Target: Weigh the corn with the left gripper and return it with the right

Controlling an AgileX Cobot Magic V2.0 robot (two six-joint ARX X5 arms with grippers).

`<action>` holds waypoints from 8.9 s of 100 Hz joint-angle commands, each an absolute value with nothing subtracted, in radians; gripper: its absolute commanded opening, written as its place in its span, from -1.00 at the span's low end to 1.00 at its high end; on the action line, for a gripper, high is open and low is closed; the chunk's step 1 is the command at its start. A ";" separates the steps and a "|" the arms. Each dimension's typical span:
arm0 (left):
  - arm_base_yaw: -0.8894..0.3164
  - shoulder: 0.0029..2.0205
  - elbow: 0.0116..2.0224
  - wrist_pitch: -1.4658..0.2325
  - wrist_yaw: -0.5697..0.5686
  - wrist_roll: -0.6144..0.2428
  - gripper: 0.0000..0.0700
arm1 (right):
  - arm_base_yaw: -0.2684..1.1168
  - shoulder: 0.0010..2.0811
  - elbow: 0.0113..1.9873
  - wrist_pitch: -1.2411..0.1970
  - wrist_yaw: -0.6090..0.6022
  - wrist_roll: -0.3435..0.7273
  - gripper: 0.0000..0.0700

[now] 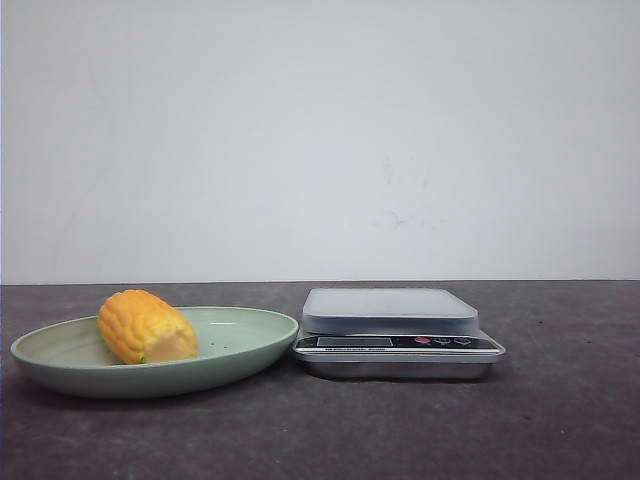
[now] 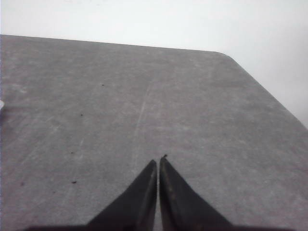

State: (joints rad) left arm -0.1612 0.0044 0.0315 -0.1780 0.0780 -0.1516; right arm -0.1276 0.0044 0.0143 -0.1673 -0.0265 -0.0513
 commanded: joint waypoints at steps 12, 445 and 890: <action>-0.164 0.003 0.014 -0.184 0.075 -0.160 0.00 | -0.142 0.004 0.014 -0.158 -0.026 -0.040 -0.99; -0.355 1.393 1.035 -0.707 0.348 -0.435 0.47 | 0.000 0.363 0.876 -0.756 -0.505 0.225 0.64; -0.565 0.654 1.557 -1.225 -0.109 -0.288 -0.96 | 0.031 0.635 0.870 -0.638 -0.527 0.330 0.64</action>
State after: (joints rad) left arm -0.5602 0.6651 1.5379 -1.2266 -0.0906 -0.3027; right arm 0.0250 0.5861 0.8631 -0.6697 -0.5144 0.2977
